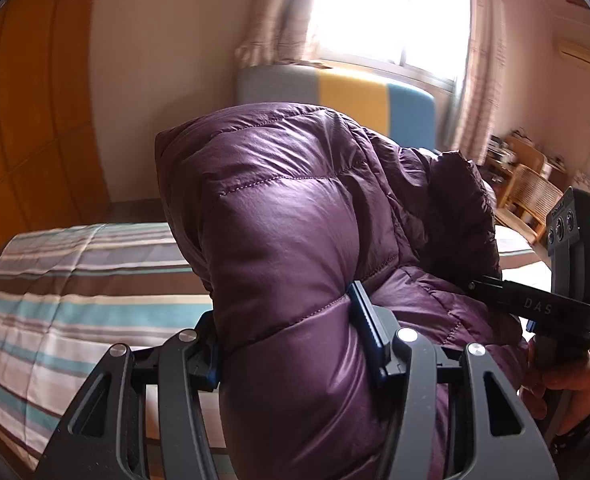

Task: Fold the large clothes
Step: 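Close both tools on the jacket bundle and lift it slightly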

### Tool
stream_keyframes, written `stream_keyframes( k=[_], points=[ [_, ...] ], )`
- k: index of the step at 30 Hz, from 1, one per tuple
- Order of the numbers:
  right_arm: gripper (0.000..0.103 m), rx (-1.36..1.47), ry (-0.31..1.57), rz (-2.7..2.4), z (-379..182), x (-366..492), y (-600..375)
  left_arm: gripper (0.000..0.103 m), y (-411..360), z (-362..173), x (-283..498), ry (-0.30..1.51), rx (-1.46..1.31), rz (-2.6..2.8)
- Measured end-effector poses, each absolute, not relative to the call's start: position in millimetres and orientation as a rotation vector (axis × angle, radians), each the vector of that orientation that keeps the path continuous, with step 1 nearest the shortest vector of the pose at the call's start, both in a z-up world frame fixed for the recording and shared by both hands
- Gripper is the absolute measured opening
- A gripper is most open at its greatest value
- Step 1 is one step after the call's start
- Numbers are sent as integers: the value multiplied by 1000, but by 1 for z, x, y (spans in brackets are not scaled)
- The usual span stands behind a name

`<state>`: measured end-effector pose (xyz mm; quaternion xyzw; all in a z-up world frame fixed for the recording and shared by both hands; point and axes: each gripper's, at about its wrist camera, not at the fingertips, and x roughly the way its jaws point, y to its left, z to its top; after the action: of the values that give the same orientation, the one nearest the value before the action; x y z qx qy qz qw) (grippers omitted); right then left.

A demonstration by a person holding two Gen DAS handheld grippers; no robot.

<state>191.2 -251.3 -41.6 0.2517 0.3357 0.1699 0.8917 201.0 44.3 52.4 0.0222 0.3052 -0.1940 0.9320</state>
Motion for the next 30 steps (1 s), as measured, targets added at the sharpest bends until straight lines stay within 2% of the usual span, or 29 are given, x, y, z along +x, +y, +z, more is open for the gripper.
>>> stream_keyframes(
  k=[6,14,16,19,21,30],
  points=[
    [30,497,756,393,-61,221,-217,52,89,28,222,670,-3,-324],
    [30,477,840,346,-94,245,-213,53,94,-30,244,757,-31,-315],
    [30,474,864,319,-107,250,-216,57,91,-49,251,782,-23,-303],
    [39,485,896,278,-128,255,-224,65,89,-71,258,799,-33,-293],
    [42,512,899,271,-136,252,-215,67,86,-78,260,795,-26,-284],
    [42,500,876,256,-143,239,-202,71,81,-80,253,787,-21,-257]
  ],
)
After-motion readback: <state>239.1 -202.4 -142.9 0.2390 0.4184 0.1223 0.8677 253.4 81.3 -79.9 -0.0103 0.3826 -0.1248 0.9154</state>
